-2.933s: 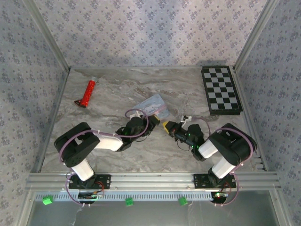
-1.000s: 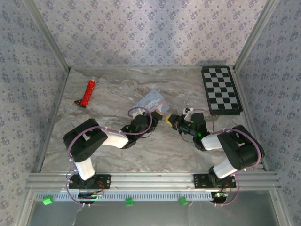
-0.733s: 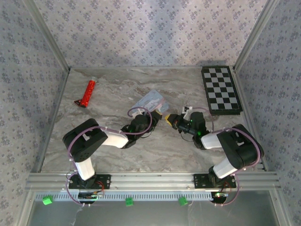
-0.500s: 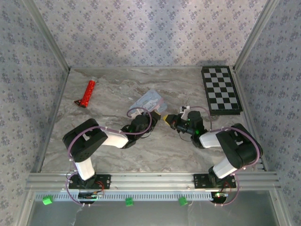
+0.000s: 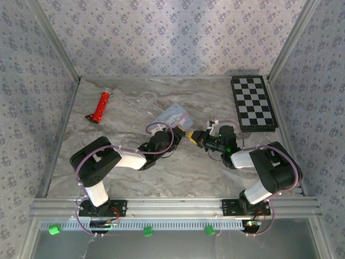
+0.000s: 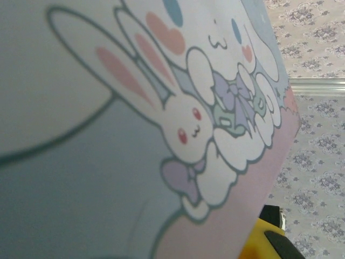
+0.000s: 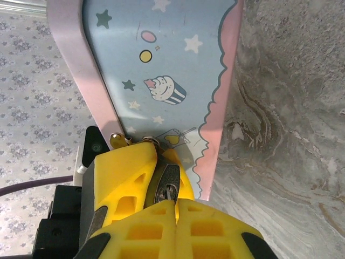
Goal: Unlock the padlock with the key
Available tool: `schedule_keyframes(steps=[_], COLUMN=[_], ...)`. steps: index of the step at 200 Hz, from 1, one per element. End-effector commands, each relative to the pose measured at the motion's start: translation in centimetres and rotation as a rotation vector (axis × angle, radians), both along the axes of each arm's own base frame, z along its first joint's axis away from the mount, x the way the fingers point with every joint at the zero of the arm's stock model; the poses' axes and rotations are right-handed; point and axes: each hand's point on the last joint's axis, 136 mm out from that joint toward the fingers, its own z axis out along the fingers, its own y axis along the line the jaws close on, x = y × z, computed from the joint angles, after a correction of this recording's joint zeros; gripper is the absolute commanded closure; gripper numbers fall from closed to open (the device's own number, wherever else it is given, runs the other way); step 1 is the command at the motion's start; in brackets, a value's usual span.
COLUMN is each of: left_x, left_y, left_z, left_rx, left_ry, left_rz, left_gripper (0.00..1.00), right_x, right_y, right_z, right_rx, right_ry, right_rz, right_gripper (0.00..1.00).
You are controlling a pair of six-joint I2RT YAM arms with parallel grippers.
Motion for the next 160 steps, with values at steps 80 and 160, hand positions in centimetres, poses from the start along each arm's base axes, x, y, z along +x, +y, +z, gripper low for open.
schedule_keyframes(steps=[80, 160], left_x=[-11.2, -11.4], left_y=[-8.2, -8.9], left_z=[8.5, 9.6], left_rx=[-0.214, -0.261], left_ry=[-0.101, -0.123], left_rz=[-0.536, -0.546], left_gripper=[1.00, 1.00], right_x=[2.3, 2.4], right_y=[-0.7, -0.9], right_z=[3.1, 2.7], right_rx=[0.053, 0.061], right_ry=[-0.130, -0.118], right_rz=[-0.035, -0.043], right_gripper=[1.00, 1.00])
